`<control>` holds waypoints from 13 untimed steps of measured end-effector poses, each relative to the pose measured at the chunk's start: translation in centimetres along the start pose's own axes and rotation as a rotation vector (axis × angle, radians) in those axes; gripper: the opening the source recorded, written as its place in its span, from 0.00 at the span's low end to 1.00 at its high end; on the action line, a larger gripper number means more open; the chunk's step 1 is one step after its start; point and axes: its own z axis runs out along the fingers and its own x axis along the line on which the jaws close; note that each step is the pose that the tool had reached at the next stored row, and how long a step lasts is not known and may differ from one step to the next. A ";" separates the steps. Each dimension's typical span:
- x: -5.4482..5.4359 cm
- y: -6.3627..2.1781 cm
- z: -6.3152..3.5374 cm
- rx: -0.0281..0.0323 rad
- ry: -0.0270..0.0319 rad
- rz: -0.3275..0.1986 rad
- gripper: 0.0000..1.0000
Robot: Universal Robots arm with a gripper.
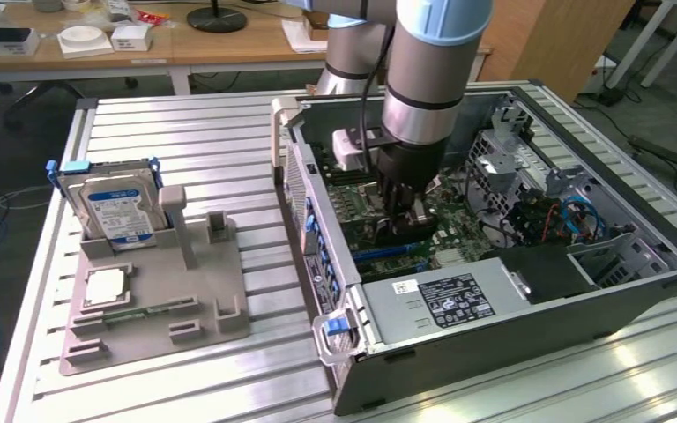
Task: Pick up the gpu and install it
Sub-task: 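Insert the gpu into the slot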
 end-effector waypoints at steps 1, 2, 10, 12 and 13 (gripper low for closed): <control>0.0 0.02 0.05 0.0000 0.0000 0.000 0.26; 0.0 0.04 0.11 0.0000 -0.0001 0.000 0.26; 0.0 0.20 0.53 0.0009 -0.0005 0.000 0.26; 0.0 0.24 0.64 0.0011 -0.0006 0.000 0.26; 0.0 0.26 0.70 0.0013 -0.0008 0.000 0.26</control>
